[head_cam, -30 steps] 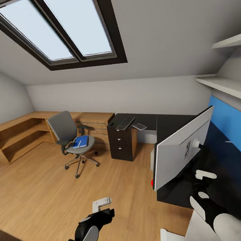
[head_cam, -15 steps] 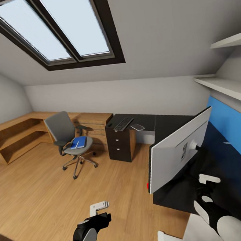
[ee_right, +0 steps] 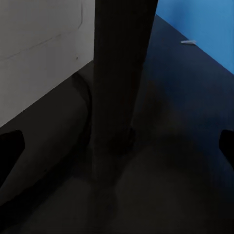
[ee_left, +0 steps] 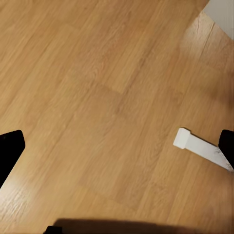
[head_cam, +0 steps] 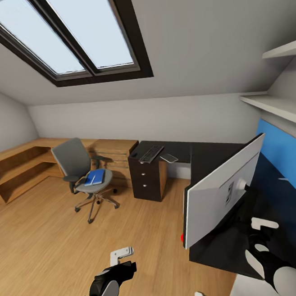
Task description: In the bedroom, organize the workspace by keeping the computer under the desk, ensuring the monitor is on the desk, placing the keyboard on the desk next to the monitor, placing the mouse on the desk next to the keyboard, moving the folder from the swivel chair onto the desk next to the mouse, stacking the notebook on top of the folder with the pen on top of the notebook, and positioning the swivel chair next to the desk.
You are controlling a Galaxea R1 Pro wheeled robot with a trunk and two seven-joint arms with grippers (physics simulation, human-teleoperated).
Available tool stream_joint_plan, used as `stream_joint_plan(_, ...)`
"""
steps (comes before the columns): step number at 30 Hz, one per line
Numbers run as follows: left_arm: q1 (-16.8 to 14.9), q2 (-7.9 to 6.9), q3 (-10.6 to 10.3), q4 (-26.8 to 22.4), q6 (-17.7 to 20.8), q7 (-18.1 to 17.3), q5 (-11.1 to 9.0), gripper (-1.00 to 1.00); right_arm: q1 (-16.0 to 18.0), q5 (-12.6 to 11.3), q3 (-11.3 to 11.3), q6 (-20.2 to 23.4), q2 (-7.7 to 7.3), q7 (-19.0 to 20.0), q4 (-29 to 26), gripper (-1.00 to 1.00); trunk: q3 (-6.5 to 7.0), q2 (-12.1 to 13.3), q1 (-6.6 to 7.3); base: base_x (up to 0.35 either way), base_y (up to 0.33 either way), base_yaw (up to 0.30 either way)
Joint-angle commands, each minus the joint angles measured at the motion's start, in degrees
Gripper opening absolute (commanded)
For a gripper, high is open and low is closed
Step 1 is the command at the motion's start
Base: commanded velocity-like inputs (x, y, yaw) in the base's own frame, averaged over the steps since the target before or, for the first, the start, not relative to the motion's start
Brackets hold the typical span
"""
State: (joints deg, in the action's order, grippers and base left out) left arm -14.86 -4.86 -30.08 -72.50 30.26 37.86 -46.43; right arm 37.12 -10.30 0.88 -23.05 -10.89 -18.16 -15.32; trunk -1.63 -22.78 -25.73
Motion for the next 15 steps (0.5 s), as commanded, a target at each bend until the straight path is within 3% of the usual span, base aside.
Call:
stream_joint_plan(1, -0.1, -0.04, -0.2, -0.1, 0.0, 0.6, -0.6, 1.0, 0.1, -0.4, 0.0, -0.3, 0.0, 0.1, 0.1, 1.0, -0.14, -0.1, -0.06, 0.11, -0.058, 0.0)
stream_joint_plan(15, -0.1, 0.2, -0.2, 3.2, -0.1, 0.5, -0.4, 1.0, 0.1, -0.4, 0.0, -0.3, -0.79, 0.1, 0.1, 1.0, -0.14, -0.1, -0.06, 0.09, -0.06, 0.0)
